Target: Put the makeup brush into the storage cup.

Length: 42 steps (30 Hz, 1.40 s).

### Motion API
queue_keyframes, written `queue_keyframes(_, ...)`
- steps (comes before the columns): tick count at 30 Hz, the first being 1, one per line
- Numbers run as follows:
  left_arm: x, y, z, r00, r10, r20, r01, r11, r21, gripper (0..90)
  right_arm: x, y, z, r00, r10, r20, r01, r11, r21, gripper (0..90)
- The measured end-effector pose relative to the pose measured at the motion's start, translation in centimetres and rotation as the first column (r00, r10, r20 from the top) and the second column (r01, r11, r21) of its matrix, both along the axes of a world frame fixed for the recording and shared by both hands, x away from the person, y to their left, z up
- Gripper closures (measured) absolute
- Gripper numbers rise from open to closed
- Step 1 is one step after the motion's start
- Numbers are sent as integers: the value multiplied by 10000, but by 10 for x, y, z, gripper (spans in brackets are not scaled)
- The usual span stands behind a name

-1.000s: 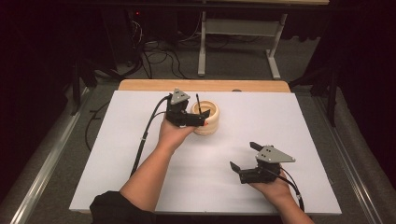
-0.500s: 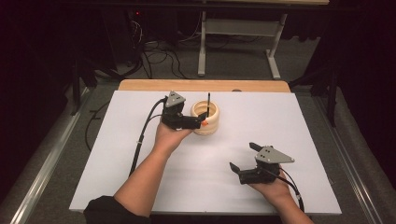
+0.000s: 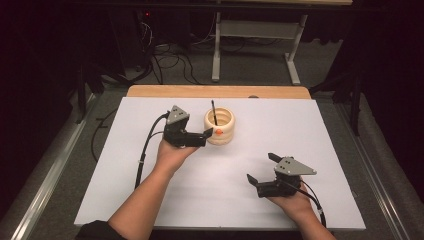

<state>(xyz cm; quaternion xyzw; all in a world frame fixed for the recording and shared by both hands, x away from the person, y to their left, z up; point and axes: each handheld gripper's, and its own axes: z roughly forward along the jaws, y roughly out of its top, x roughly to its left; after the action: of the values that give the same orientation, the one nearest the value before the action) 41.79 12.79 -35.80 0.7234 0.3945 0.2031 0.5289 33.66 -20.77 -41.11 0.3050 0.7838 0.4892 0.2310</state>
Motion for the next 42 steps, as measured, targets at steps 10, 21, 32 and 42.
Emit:
queue_keyframes(10, -30, 22, -8, 9998, -185, 110, 183, 9998, 107, 0, 0, -2, 0, 9999, -95, 53, 94, 9999, 82, 8)
queue_keyframes(21, -68, 53, -25, 9996, -236, 130, 237, 9997, -64, 0, 0, -2, -2, 9999, -133, -52, 134, 9998, 172, 8)
queue_keyframes(32, -96, 73, -34, 9988, 313, 387, -315, 9995, 41, 0, 0, -5, -3, 9998, -199, -2, 199, 9996, 208, 8)
queue_keyframes(42, -105, 74, -45, 9992, 156, 381, -175, 9985, 521, 0, -2, -9, -3, 9989, -434, 179, 427, 9984, 377, 8)
